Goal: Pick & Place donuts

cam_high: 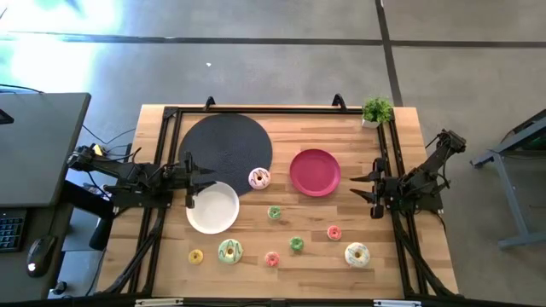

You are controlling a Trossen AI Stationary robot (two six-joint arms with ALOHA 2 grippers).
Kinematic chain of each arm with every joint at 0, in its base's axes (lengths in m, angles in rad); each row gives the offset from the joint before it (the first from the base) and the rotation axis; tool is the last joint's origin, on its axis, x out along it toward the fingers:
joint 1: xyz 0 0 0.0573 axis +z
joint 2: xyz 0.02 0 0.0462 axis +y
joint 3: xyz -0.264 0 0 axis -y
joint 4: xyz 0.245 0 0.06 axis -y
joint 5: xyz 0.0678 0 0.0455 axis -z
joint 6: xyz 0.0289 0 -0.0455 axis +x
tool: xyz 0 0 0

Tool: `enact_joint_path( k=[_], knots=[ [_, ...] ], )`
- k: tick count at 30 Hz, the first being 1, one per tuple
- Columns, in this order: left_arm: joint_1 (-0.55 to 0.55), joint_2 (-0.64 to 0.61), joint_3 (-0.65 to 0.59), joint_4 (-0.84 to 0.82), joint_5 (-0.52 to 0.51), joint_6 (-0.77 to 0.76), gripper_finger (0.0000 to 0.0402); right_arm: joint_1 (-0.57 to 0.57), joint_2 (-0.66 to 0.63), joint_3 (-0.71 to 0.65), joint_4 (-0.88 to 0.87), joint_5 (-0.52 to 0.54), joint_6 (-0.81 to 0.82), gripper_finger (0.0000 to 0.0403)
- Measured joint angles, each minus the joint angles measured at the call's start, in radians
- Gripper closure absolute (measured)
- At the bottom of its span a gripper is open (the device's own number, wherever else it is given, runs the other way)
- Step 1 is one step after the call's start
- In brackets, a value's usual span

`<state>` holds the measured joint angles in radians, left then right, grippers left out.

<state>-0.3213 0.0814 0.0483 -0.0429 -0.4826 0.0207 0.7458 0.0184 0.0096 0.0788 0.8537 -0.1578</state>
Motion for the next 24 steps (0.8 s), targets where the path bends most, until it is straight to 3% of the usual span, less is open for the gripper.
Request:
enact_joint_path(
  k=[16,24],
  knots=[
    [0.0,0.0,0.0,0.003,0.0,0.0,0.0238,0.0,0.0,0.0,0.0,0.0,0.0,0.0263],
    [0.0,-0.001,-0.007,0.208,-0.007,-0.001,0.0238,0.0,0.0,0.0,0.0,0.0,0.0,0.0263]
  ],
)
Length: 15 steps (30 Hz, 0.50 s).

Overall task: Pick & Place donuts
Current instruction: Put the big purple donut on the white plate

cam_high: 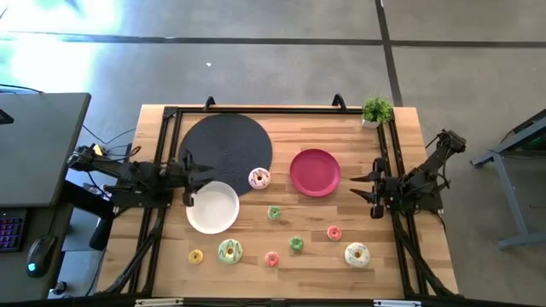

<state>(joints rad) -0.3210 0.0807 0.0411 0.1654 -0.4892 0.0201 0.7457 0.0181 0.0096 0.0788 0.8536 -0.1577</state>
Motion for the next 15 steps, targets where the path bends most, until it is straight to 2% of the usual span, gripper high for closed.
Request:
enact_joint_path(
  k=[6,9,12,15],
  knots=[
    [0.0,0.0,0.003,0.187,-0.022,-0.001,0.0238,0.0,0.0,0.0,0.0,0.0,0.0,0.0263],
    [0.0,0.0,0.004,0.197,-0.027,-0.001,0.0238,0.0,0.0,0.0,0.0,0.0,0.0,0.0263],
    [0.0,0.008,0.006,0.191,-0.084,-0.012,0.0238,0.0,0.0,0.0,0.0,0.0,0.0,0.0263],
    [0.0,0.041,0.039,0.144,-0.188,-0.028,0.0238,0.0,0.0,0.0,0.0,0.0,0.0,0.0263]
  ],
)
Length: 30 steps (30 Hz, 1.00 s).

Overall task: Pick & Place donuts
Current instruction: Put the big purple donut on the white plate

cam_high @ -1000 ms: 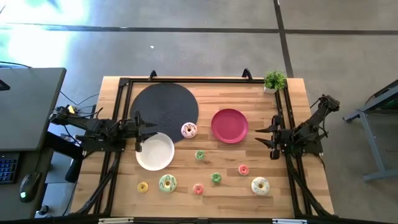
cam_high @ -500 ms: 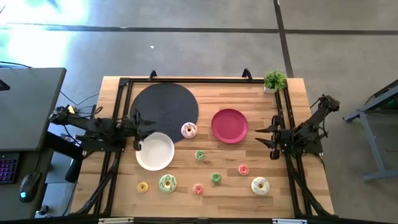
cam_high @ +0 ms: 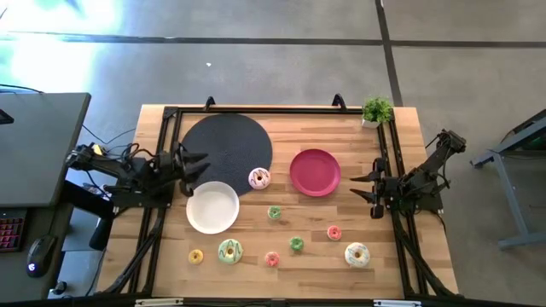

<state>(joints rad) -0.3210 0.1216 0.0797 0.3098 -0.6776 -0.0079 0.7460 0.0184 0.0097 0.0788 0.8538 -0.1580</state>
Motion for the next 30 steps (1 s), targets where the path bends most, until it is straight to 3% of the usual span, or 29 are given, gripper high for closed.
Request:
enact_joint_path(
  k=[2,7,16,21,30],
  knots=[
    [0.001,0.04,0.041,-0.033,-0.052,0.0,0.0238,0.0,0.0,0.0,0.0,0.0,0.0,0.0263],
    [0.0,0.196,0.19,-0.149,-0.047,-0.101,0.0238,0.0,0.0,0.0,0.0,0.0,0.0,0.0263],
    [0.027,0.651,0.438,-0.362,-0.031,-0.249,0.0238,0.0,0.0,0.0,0.0,0.0,0.005,0.0263],
    [0.148,0.926,0.505,-0.361,0.185,-0.394,0.0238,0.0,0.0,0.0,0.003,-0.061,0.182,0.0263],
    [0.319,1.357,0.631,-0.276,0.495,-0.39,0.0238,0.0,0.0,0.0,0.004,-0.088,0.203,0.0263]
  ],
)
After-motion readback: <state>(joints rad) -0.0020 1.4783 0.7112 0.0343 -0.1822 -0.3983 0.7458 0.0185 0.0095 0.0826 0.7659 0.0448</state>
